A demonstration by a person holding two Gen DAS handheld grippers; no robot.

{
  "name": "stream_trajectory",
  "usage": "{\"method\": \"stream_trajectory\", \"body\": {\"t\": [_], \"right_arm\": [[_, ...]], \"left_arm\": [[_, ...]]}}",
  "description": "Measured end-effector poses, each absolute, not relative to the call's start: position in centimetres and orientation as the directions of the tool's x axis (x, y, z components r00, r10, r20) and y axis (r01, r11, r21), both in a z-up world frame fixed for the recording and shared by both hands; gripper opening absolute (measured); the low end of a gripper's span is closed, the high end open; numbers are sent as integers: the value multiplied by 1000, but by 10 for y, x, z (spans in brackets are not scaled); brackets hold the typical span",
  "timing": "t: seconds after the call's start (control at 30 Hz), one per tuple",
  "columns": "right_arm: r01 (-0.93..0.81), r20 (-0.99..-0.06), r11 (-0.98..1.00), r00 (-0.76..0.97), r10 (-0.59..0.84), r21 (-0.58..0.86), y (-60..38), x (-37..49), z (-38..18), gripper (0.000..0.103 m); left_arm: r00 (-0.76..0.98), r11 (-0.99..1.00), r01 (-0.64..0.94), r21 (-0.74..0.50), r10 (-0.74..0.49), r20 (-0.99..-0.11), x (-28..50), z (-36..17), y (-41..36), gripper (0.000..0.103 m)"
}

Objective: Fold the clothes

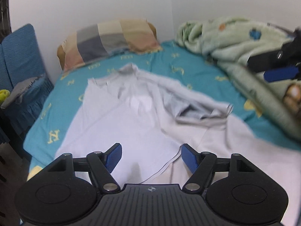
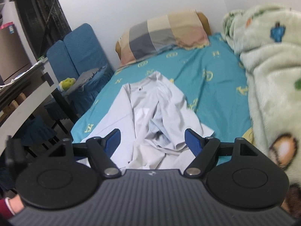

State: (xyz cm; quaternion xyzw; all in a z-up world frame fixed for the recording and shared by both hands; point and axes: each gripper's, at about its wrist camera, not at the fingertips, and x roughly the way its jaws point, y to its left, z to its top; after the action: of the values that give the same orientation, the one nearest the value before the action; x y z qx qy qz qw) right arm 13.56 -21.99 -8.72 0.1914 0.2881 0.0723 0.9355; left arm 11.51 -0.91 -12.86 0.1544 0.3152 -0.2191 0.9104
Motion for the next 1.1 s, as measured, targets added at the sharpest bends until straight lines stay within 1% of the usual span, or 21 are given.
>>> {"method": "stream_trajectory", "body": {"t": [0.1,0.2,0.23,0.27,0.3,0.33,0.37,0.43,0.5,0.67,0.73,0.83,0.93,1.0,1.1], "right_arm": [[-26,-529,900,802,279,435,-217,149,-97,76],[-40,-531,893,792,302,448,-213,160,-102,76],[-44,-531,893,791,305,447,-212,163,-103,76],[-47,-531,894,790,307,446,-210,166,-104,76],[-47,-532,893,789,308,447,-210,168,-106,76],[-44,-535,892,787,308,450,-211,170,-107,76],[-39,-538,890,785,309,454,-212,171,-108,76],[-24,-542,884,782,307,466,-216,172,-110,76],[-15,-540,878,783,308,478,-219,171,-110,76],[-12,-537,878,787,303,478,-221,163,-108,76],[-10,-544,880,783,303,476,-220,160,-109,76],[-7,-566,886,767,302,463,-217,160,-115,76],[-4,-580,888,756,303,459,-215,164,-119,76],[-8,-588,893,750,303,450,-213,167,-122,76],[-8,-607,904,739,294,427,-209,173,-129,76]], "left_arm": [[673,838,525,148,-302,-675,128,-146,-7,69],[656,824,545,153,-305,-690,133,-158,-11,63],[650,822,549,150,-308,-695,135,-162,-13,56],[645,822,552,140,-314,-697,137,-164,-13,46],[642,824,552,125,-325,-695,140,-166,-13,42],[639,826,552,110,-335,-692,142,-168,-13,29],[638,830,549,96,-342,-690,145,-169,-12,13],[647,846,529,63,-354,-675,148,-162,-8,7],[662,863,505,25,-369,-653,150,-152,-1,4],[743,905,420,-71,-388,-546,150,-102,30,3],[787,923,368,-115,-374,-491,156,-76,53,3],[827,930,299,-213,-364,-429,173,-42,98,3],[870,943,227,-242,-308,-385,196,-17,139,3],[889,955,167,-244,-253,-382,219,-6,167,3],[908,975,62,-214,-144,-393,261,6,208,3]]}}
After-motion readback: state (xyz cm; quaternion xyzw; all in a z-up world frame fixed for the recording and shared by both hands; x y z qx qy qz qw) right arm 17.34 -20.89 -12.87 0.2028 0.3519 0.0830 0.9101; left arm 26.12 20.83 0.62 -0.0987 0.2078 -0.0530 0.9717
